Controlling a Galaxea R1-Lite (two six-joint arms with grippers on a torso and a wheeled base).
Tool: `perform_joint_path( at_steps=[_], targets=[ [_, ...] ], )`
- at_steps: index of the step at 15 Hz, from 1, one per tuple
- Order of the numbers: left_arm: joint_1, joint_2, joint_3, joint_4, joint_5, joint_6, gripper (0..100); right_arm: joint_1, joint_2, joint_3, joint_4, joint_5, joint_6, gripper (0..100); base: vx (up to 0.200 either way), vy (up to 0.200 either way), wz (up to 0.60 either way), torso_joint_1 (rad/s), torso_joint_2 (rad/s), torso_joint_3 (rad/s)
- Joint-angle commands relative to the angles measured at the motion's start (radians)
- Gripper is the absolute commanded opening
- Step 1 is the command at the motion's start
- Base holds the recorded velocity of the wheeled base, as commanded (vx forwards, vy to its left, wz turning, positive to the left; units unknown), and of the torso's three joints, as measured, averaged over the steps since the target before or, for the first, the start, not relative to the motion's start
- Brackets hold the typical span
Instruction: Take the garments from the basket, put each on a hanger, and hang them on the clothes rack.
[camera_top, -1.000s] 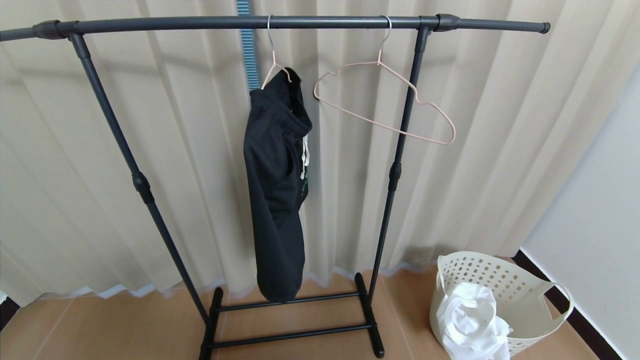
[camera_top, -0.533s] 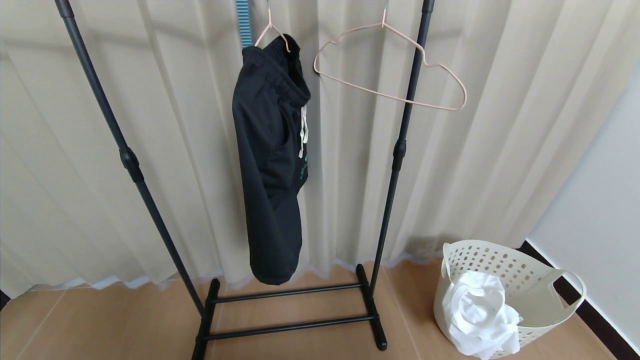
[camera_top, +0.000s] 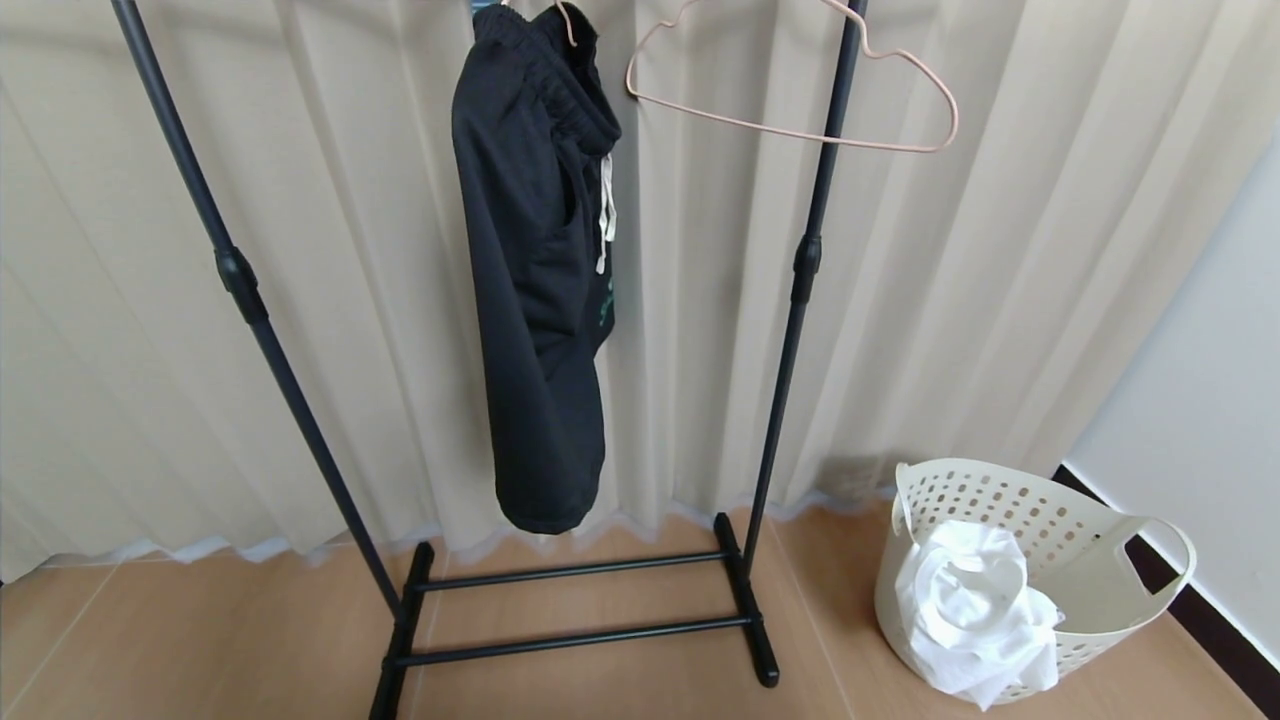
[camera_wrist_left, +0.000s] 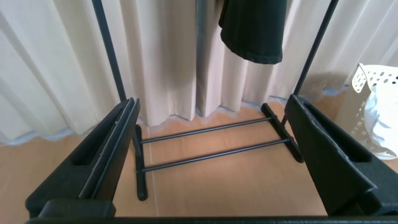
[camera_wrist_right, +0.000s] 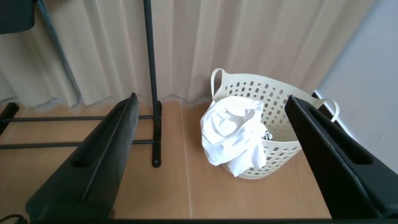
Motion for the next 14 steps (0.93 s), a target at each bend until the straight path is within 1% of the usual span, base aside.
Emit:
perform_joint_path(
  at_steps=[1, 7, 9, 14],
  targets=[
    [0.000, 0.001, 0.000, 0.000, 0.000, 0.000, 100, 0.000, 0.001, 0.000, 0.001, 0.000, -0.001, 100, 0.000, 0.000, 0.00, -0.007, 0.06, 0.056],
    [0.000, 0.001, 0.000, 0.000, 0.000, 0.000, 100, 0.000, 0.001, 0.000, -0.002, 0.000, -0.001, 100, 0.000, 0.000, -0.60, 0.002, 0.01, 0.013],
    [0.000, 0.001, 0.000, 0.001, 0.000, 0.000, 100, 0.000, 0.001, 0.000, -0.002, 0.000, -0.001, 100, 0.000, 0.000, 0.00, 0.000, 0.00, 0.000],
    [0.000, 0.001, 0.000, 0.001, 0.000, 0.000, 100, 0.000, 0.001, 0.000, -0.002, 0.000, -0.001, 100, 0.000, -0.200, 0.00, 0.002, 0.00, 0.002]
  ],
)
